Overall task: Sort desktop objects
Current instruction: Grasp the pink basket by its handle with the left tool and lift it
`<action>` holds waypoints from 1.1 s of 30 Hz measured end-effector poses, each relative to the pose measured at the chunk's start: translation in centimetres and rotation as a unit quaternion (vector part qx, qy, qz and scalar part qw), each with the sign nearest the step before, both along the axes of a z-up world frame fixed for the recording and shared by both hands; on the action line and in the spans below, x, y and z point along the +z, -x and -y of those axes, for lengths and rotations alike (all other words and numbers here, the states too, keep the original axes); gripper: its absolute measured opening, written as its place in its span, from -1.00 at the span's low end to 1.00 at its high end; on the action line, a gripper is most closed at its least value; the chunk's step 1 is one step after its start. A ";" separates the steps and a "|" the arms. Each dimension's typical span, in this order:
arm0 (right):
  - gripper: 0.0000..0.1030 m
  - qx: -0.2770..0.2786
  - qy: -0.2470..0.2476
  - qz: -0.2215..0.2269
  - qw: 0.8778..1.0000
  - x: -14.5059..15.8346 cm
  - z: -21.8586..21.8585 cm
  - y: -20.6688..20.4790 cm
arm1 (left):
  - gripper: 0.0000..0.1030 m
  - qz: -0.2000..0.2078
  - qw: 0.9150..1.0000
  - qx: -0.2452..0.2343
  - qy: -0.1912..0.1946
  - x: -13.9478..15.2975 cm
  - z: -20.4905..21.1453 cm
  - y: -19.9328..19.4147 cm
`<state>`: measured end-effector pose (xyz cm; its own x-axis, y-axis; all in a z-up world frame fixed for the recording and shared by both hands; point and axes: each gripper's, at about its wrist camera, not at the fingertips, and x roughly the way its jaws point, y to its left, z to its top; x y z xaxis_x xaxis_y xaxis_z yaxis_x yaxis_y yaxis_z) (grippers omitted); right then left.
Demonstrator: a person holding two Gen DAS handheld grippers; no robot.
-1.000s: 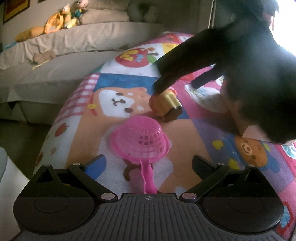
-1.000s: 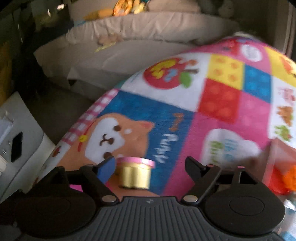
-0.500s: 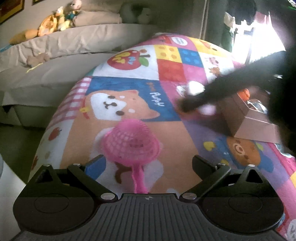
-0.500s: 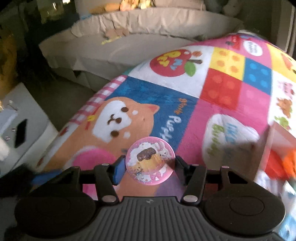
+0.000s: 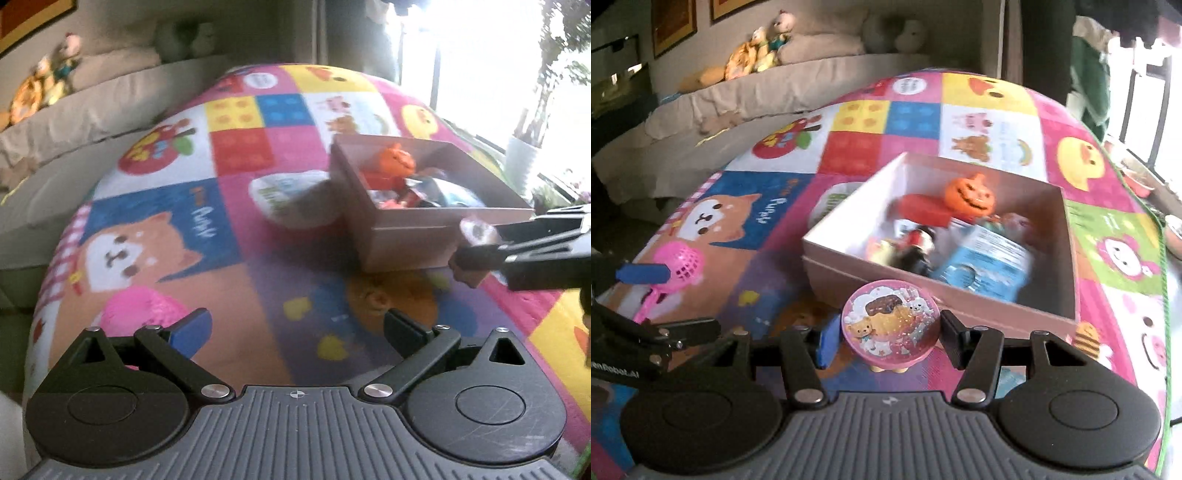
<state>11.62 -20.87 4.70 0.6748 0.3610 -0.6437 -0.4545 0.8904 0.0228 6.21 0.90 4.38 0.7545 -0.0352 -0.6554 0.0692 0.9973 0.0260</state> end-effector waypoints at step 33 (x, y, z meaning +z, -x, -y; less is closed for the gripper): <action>0.95 -0.047 -0.069 0.005 0.997 -3.6 3.8 2.8 | 0.99 -0.011 0.996 0.077 0.034 -2.7 -6.7 -3.0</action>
<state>8.79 -24.65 1.07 0.7159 0.3801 -0.5857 -0.3702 0.9178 0.1432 9.19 7.65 1.71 0.7398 0.0351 -0.6720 -0.0853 0.9955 -0.0418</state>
